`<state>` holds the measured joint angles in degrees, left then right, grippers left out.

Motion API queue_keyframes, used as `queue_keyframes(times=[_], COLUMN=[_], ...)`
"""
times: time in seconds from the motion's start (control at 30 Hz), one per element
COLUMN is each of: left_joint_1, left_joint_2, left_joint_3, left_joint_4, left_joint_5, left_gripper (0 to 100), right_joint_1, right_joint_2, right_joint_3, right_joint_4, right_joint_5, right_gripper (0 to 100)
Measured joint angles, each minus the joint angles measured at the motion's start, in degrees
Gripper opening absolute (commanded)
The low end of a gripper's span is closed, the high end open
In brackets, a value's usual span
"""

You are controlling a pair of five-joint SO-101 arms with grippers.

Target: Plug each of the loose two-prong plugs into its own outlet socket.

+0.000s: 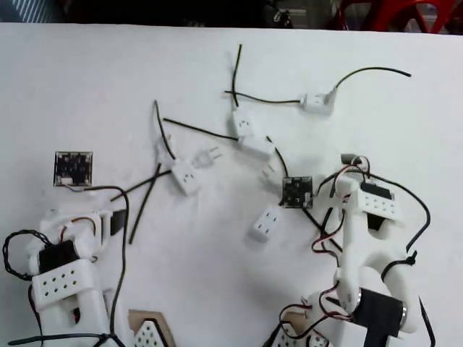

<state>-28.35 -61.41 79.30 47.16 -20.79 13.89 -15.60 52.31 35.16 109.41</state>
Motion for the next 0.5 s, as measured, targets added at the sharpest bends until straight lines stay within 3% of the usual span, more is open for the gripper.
queue_keyframes(times=[0.27,0.5], left_joint_1=[0.0,0.0], left_joint_2=[0.0,0.0], left_joint_3=[0.0,0.0], left_joint_4=[0.0,0.0], left_joint_5=[0.0,0.0], left_gripper=[35,35], right_joint_1=[0.62,0.09], right_joint_2=[3.25,10.29], right_joint_3=[0.53,0.44], right_joint_4=[-0.26,-6.86], right_joint_5=[0.88,0.88], right_gripper=[32.7,32.0])
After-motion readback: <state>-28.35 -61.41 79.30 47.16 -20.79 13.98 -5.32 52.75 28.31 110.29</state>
